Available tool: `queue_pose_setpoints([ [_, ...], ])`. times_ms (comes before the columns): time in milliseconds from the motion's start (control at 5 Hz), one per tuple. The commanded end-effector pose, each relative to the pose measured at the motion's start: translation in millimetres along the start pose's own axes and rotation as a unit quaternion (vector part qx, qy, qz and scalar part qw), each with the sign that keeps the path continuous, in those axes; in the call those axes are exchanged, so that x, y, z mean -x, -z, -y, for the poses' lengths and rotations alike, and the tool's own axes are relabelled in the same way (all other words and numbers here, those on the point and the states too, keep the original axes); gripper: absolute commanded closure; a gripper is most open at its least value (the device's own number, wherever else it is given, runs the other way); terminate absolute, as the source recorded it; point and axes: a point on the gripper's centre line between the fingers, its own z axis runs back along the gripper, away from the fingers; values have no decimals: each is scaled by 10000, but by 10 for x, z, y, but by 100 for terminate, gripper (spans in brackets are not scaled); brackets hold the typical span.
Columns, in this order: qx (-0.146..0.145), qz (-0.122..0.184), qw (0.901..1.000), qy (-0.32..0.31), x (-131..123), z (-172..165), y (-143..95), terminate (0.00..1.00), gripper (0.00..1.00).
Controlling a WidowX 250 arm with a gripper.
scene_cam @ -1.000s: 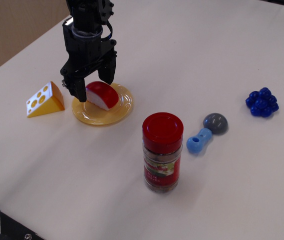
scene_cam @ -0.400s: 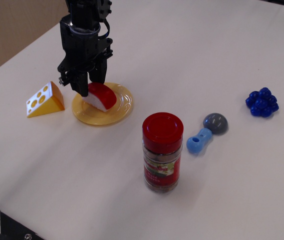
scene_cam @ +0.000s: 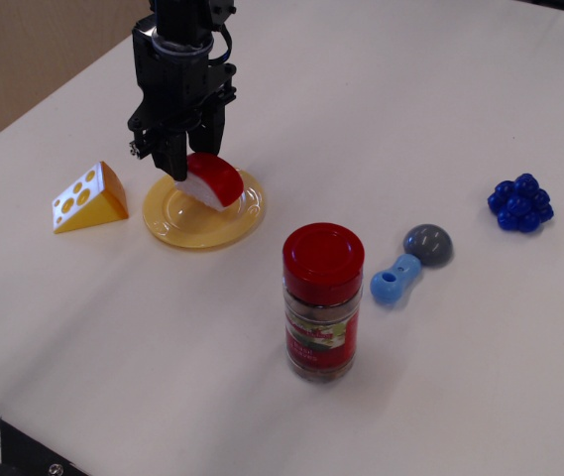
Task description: Take sushi off plate
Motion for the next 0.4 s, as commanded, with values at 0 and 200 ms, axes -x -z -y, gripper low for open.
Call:
queue_pose_setpoints([
  [0, 476, 40, 9987, -175, -128, 442, -232, 0, 100],
  [200, 483, 220, 9981, -318, -182, 560, -170, 0, 100],
])
